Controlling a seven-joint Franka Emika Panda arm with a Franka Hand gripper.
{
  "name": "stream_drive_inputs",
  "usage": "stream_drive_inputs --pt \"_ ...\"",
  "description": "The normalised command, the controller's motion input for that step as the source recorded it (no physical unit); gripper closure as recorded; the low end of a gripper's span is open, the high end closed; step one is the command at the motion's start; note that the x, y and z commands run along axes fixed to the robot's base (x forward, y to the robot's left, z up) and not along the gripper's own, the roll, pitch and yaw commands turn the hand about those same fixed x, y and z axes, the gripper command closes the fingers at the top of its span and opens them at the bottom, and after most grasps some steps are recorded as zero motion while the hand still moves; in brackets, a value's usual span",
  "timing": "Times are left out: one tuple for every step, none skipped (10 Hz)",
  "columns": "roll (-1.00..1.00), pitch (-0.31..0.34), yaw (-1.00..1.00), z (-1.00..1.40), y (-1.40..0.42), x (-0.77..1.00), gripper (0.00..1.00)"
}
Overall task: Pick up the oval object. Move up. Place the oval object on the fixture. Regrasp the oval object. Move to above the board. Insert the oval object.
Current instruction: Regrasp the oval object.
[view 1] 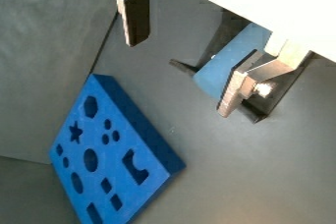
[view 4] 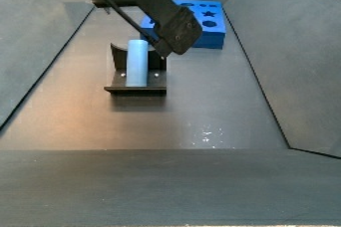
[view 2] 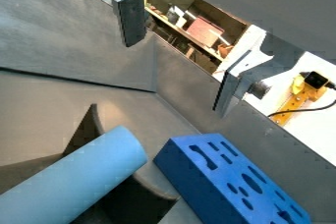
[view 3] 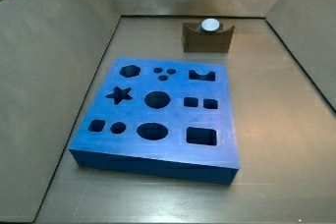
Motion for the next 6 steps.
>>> stream_drive_inputs --pt "1.00 0.036 0.01 0.76 -0.74 -0.10 0.00" --pt "1.00 0.026 0.01 0.64 -0.62 -0.11 0.00" --pt "1.00 0.016 0.01 0.45 -0.46 -0.11 0.00" --pt "1.00 0.011 0.01 0.16 -0.24 -0.09 0.00" --pt "1.00 0.010 0.01 0.02 -0.08 -0.04 0.00" --pt "1.00 0.012 0.01 0.01 -0.03 -0.01 0.00"
